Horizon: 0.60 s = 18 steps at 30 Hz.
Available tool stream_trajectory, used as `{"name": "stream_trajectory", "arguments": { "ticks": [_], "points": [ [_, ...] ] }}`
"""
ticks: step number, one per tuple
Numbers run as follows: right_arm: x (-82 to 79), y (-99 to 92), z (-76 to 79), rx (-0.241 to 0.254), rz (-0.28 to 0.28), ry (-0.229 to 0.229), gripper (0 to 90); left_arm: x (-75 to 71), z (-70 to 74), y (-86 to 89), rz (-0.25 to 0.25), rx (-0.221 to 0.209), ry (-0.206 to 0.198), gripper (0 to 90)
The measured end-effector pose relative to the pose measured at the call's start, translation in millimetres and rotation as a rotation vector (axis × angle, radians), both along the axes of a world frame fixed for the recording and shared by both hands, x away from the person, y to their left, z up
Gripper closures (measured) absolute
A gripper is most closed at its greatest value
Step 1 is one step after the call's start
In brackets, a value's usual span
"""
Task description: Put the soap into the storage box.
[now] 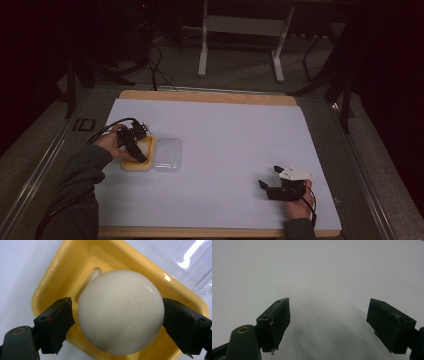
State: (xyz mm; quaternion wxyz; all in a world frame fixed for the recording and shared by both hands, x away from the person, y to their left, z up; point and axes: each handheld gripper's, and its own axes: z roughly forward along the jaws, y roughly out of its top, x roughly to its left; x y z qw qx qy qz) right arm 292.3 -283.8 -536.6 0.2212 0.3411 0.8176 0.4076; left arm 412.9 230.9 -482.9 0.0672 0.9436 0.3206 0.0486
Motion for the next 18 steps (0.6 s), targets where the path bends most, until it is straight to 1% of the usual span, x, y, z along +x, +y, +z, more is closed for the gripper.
{"name": "stream_trajectory", "arguments": {
  "ticks": [3,5,7,11,12,16,18],
  "points": [
    [0.1,0.0,0.0,0.0,0.001,-0.001,18.9,-1.0,5.7,-1.1,-0.009,0.001,-0.015,13.1],
    [0.0,0.0,0.0,0.0,0.0,0.0,18.9,-1.6,6.9,-1.7,-0.006,-0.002,-0.015,14.1],
    [0.0,0.0,0.0,0.0,0.0,0.0,18.8,-1.6,12.3,-3.1,-0.016,0.004,-0.022,14.9],
    [0.0,0.0,0.0,0.0,0.0,0.0,18.9,-3.1,16.4,-4.7,-0.019,-0.008,-0.031,15.8],
    [0.0,0.1,0.0,0.0,0.001,-0.001,18.9,-4.2,18.9,-6.2,-0.026,-0.014,-0.039,15.8],
    [0.0,0.2,-0.1,-0.002,0.001,0.0,18.9,-7.7,23.9,-10.3,-0.054,-0.042,-0.056,21.5],
    [0.0,0.3,-0.1,-0.001,0.0,0.0,18.9,-9.6,26.6,-13.0,-0.072,-0.054,-0.068,26.1]
  ]
}}
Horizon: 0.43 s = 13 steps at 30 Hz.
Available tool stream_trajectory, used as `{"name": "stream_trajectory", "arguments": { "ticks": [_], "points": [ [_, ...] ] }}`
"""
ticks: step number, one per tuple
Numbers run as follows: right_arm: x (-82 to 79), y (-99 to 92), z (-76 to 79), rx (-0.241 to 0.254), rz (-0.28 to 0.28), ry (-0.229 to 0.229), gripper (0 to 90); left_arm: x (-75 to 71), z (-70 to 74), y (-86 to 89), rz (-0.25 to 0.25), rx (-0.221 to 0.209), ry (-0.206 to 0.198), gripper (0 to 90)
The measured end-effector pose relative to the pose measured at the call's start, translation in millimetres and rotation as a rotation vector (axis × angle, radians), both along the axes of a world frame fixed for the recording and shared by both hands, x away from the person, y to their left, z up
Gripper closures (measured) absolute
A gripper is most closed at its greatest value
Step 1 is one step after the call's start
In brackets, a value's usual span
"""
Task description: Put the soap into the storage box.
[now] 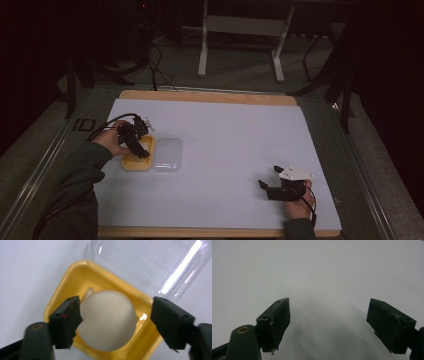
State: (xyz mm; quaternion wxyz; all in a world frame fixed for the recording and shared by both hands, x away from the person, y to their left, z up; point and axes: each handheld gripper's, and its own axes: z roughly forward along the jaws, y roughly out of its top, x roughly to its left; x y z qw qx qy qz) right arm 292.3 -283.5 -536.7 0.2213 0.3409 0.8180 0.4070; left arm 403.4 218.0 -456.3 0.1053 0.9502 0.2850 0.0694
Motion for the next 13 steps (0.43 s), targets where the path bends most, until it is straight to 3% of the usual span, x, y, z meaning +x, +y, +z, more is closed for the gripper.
{"name": "stream_trajectory", "arguments": {
  "ticks": [6,13],
  "points": [
    [0.0,0.0,0.0,-0.001,0.0,0.0,18.9,-8.4,5.5,-11.7,-0.047,-0.062,-0.03,38.1],
    [0.7,-0.3,0.0,0.001,-0.004,0.008,18.8,-26.3,4.6,-29.4,-0.091,-0.133,-0.097,37.3]
  ]
}}
